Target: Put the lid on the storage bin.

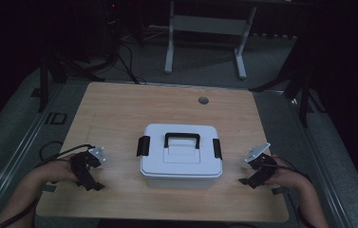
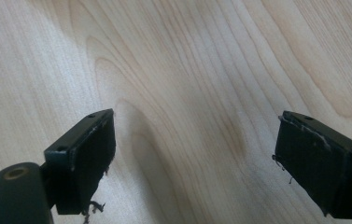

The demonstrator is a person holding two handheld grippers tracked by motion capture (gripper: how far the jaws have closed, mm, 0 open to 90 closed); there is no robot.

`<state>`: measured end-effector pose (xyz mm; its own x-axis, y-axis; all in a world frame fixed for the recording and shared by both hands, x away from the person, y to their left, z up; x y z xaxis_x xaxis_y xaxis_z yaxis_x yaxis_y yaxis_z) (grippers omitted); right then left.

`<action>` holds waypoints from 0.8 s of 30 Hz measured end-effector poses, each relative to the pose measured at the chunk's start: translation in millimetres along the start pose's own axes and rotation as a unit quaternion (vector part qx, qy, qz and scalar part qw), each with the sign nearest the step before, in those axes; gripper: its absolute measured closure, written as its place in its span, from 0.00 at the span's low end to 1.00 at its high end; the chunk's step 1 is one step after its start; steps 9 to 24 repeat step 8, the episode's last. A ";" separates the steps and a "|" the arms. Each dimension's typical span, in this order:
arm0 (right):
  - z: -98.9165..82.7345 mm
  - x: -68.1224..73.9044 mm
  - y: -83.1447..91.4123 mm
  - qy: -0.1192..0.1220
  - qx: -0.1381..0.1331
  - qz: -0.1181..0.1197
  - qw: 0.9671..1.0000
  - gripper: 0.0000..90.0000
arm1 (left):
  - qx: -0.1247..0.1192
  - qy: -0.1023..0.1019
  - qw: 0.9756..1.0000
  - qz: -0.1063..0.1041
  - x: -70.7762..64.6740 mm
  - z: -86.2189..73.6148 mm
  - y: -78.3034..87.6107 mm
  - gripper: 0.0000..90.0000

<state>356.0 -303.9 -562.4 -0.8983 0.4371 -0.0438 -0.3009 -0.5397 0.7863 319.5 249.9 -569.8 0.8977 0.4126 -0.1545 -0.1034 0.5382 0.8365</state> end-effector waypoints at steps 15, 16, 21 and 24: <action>-2.2 -2.7 -2.7 -0.007 -0.012 -0.006 1.000 0.14 | -0.007 0.006 1.000 0.002 1.0 -3.1 -0.5 0.03; -2.2 -2.7 -2.7 -0.007 -0.012 -0.006 1.000 0.14 | -0.007 0.006 1.000 0.002 1.0 -3.1 -0.5 0.03; -2.2 -2.7 -2.7 -0.007 -0.012 -0.006 1.000 0.14 | -0.007 0.006 1.000 0.002 1.0 -3.1 -0.5 0.03; -2.2 -2.7 -2.7 -0.007 -0.012 -0.006 1.000 0.14 | -0.007 0.006 1.000 0.002 1.0 -3.1 -0.5 0.03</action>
Point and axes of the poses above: each handheld gripper's, and its own axes: y roughly backward along the jaws, z roughly out of its top, x roughly to its left, the point moved 5 cm from there along -y, roughly forward along the jaws, and after that the axes turned 13 degrees about -x, right-handed, at the moved point
